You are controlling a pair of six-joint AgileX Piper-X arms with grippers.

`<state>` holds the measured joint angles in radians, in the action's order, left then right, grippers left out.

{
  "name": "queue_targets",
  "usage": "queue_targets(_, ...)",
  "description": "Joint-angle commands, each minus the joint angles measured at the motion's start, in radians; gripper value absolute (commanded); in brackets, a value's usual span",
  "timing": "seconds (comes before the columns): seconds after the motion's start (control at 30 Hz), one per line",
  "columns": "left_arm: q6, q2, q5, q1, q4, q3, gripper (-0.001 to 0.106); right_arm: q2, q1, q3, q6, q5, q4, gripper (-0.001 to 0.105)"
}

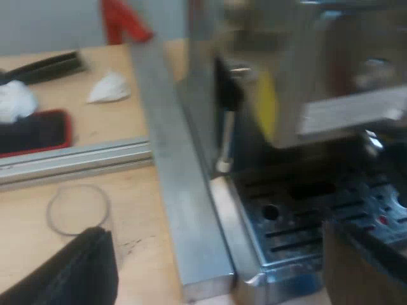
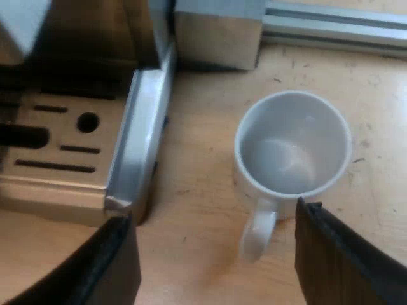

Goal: Remove mug from coffee machine

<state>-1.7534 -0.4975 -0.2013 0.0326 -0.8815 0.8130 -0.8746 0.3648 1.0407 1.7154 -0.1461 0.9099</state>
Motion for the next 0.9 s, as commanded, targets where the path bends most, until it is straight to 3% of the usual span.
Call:
queue_targets(0.03, -0.017, 0.004, -0.013, -0.022, 0.027, 0.007, 0.07, -0.005, -0.091, 0.012, -0.007, 0.012, -0.004, 0.057)
queue_targets(0.17, -0.017, 0.004, -0.013, -0.036, 0.027, 0.007, 0.07, -0.001, -0.245, 0.012, 0.027, 0.087, -0.004, 0.057)
queue_targets(0.3, -0.017, 0.004, 0.116, -0.054, 0.033, 0.007, 0.07, 0.024, -0.379, 0.012, 0.06, 0.115, -0.009, 0.057)
queue_targets(0.4, -0.017, 0.004, 0.149, -0.06, 0.04, 0.007, 0.07, 0.055, -0.395, 0.012, 0.079, 0.116, -0.016, 0.057)
queue_targets(0.63, -0.023, 0.017, 0.153, -0.06, -0.012, 0.007, 0.07, 0.177, -0.395, 0.012, 0.131, 0.114, -0.014, 0.057)
queue_targets(0.9, -0.02, 0.18, 0.162, -0.06, -0.041, 0.007, 0.07, 0.421, -0.395, 0.012, 0.149, 0.114, 0.005, 0.057)
